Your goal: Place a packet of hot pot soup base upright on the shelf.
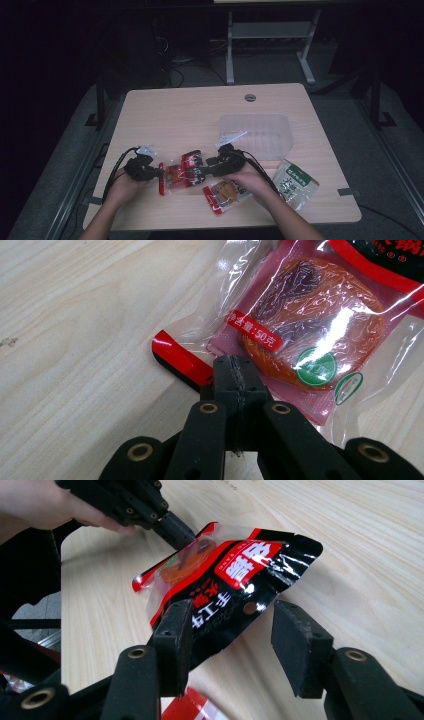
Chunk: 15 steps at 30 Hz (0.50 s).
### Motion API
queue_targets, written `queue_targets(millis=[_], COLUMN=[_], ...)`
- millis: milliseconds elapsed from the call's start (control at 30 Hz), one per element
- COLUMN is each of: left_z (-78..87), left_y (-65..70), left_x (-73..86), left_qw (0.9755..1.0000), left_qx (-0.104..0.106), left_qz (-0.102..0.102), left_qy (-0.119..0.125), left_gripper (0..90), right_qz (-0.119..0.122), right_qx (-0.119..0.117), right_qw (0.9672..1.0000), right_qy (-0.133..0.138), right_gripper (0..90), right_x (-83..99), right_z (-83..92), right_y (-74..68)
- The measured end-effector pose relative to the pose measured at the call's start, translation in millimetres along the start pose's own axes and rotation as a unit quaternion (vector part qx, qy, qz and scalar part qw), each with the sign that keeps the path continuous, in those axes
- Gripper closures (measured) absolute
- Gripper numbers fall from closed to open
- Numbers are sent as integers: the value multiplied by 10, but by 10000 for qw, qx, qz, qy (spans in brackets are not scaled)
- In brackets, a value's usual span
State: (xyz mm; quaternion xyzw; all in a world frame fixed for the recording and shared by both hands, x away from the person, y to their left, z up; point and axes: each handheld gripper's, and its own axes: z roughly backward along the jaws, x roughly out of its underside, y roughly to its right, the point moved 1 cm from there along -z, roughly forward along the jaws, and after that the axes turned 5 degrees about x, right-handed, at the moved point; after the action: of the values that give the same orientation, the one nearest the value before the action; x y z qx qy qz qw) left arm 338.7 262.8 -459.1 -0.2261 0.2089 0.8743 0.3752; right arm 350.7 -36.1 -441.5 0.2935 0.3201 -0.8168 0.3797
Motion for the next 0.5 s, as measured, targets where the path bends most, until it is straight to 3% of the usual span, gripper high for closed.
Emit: queue_targets(millis=[500], left_z=[8], left_y=[-20], left_x=[5], left_qw=[10000], left_qx=[40], left_qz=[-10], left_qy=[1], left_gripper=[899], right_qz=[-119], right_qx=[-120], right_qw=[9997], right_qy=[-175], right_gripper=[503], right_x=[22], right_z=[-260], right_y=[67])
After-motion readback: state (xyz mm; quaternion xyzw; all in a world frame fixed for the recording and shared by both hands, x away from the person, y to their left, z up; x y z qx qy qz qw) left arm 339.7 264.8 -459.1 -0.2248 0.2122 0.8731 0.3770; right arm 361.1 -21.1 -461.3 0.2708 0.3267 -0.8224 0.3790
